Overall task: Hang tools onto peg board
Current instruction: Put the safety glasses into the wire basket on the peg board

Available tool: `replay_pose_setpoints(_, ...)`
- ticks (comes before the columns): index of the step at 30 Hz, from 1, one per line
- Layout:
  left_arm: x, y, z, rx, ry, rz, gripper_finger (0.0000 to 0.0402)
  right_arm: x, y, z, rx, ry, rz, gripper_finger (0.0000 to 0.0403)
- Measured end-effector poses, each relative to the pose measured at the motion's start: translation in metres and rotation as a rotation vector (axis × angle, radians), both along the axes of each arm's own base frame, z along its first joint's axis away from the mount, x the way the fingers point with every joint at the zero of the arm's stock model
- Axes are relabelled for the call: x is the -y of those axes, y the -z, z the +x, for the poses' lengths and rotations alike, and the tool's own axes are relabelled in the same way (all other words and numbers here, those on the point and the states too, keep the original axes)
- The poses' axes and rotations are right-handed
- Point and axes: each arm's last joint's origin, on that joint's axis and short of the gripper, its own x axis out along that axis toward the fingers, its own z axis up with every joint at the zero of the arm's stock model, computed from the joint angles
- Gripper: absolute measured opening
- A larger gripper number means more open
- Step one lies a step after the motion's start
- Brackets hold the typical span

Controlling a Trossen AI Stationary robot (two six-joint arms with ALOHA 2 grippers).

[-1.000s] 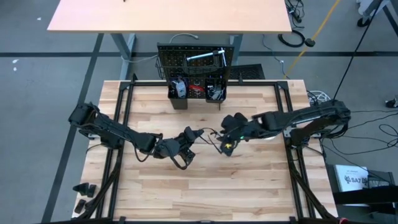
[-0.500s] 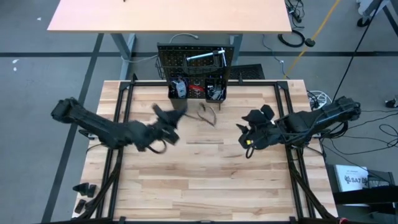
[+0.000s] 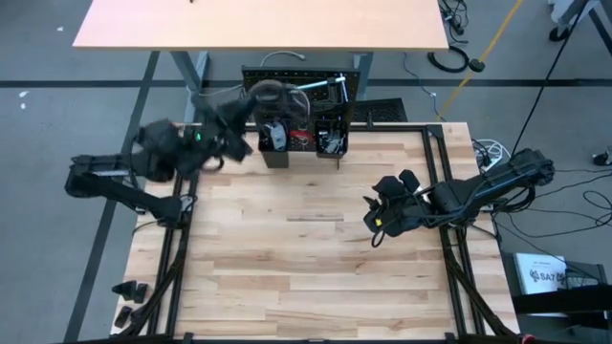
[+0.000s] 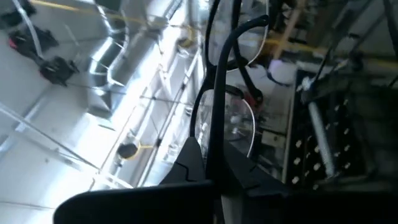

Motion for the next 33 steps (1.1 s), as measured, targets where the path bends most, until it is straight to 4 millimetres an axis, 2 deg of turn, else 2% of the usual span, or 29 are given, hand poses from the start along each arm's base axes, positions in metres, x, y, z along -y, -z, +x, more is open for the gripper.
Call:
replay_pose_setpoints(2,-0.013,-0.011,0.0,-0.028,-0.021,-0.03,0.0,0.0,-0.001,0.001,0.01,-0.006,0.0,0.0169)
replay_pose_setpoints(6,-0.038,-0.017,0.006,-0.093,-0.07,-0.084,0.0,0.0,-0.002,0.003,0.017,-0.023,-0.011,0.0169)
replay_pose_setpoints(12,-0.067,-0.002,0.015,-0.206,-0.168,-0.167,0.0,0.002,-0.002,0.004,0.014,-0.016,-0.015,0.0169)
replay_pose_setpoints(14,-0.068,0.001,0.013,-0.22,-0.174,-0.204,0.0,0.002,-0.002,0.003,0.013,-0.017,-0.016,0.0169)
replay_pose_setpoints(21,-0.062,-0.002,-0.011,-0.169,-0.163,-0.324,0.0,0.003,-0.002,0.004,-0.004,-0.032,-0.035,0.0169)
replay_pose_setpoints(33,-0.076,0.01,-0.002,-0.224,-0.196,-0.365,0.0,0.006,-0.004,0.008,0.03,-0.026,-0.022,0.0169)
